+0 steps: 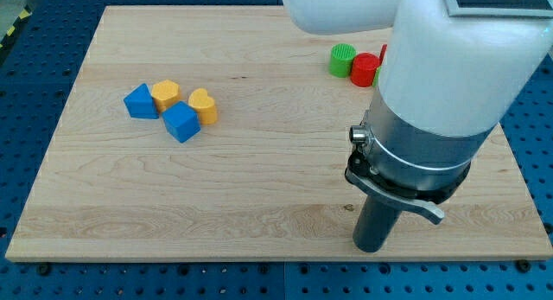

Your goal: Separate the blue blocks fro each other

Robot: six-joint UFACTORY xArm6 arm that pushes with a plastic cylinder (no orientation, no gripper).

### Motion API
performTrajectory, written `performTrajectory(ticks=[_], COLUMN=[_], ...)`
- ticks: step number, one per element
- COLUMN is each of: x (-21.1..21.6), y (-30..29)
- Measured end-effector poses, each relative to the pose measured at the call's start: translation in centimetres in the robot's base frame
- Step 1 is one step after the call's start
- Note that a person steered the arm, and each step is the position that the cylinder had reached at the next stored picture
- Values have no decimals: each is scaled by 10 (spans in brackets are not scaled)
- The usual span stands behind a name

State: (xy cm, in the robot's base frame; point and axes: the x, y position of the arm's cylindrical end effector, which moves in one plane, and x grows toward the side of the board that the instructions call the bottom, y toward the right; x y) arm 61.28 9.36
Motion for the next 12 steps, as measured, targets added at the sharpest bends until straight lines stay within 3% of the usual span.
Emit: performTrajectory(ticks=[7,10,11,12], x=[-1,-175,-196,-257], y=[30,-31,-50,-116])
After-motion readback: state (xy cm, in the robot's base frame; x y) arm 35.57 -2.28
